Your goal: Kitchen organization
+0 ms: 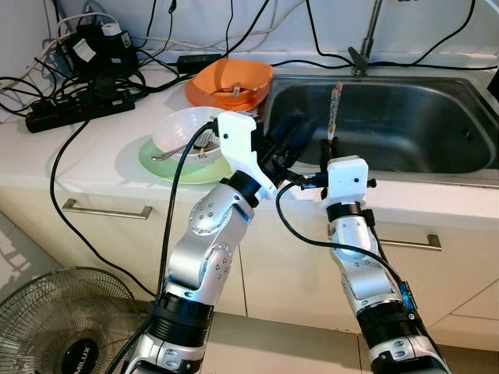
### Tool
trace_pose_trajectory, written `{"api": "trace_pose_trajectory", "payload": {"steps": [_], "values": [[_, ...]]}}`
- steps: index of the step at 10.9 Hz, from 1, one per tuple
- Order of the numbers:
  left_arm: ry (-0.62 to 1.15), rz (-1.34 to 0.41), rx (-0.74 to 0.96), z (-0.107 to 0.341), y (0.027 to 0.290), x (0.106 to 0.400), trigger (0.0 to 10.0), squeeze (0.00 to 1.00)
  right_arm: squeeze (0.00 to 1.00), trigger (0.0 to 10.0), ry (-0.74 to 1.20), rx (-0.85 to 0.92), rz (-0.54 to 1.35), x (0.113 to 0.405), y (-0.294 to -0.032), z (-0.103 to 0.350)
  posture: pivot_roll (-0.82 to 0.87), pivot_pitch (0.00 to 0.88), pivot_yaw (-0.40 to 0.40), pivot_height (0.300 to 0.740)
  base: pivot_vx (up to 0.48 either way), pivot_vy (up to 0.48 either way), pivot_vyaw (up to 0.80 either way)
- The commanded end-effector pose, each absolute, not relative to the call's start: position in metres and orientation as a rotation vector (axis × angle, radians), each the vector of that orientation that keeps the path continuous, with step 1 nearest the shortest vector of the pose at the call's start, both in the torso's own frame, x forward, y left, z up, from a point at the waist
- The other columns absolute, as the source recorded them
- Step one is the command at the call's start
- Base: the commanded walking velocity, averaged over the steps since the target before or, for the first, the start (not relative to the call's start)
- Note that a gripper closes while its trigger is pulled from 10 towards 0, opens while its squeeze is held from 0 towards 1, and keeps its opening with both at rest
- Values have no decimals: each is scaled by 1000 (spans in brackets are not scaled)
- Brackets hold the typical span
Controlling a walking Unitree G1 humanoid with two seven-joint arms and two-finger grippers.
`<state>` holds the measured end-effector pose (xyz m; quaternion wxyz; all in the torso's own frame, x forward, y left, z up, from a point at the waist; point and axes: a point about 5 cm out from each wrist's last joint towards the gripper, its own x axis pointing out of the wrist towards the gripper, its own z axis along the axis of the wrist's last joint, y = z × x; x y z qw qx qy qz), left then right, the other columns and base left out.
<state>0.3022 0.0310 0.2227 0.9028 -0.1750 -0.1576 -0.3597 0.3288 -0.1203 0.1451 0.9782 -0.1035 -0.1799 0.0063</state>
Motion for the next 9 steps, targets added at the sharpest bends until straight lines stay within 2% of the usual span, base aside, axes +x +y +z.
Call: {"api": "trace_pose_trajectory", "payload": {"steps": [1,2,3,4,9], "values": [[-326,-709,-342,220,37,302,10000,0,0,0,-378,-194,3,334,-119,151,54,0,96,740,0,0,0],[-297,-667,-281,208,43,305,10000,0,0,941,-370,-185,-13,337,-123,152,54,0,96,740,0,0,0],[-275,-645,-257,200,48,306,10000,0,0,8863,-365,-183,-25,339,-126,152,55,0,96,740,0,0,0],[-239,-603,-216,187,58,307,10000,0,0,10000,-356,-172,-50,342,-133,153,54,0,95,740,0,0,0],[-145,-578,-134,154,67,304,10000,0,0,10000,-358,-148,-110,361,-157,169,56,0,91,740,0,0,0]]}}
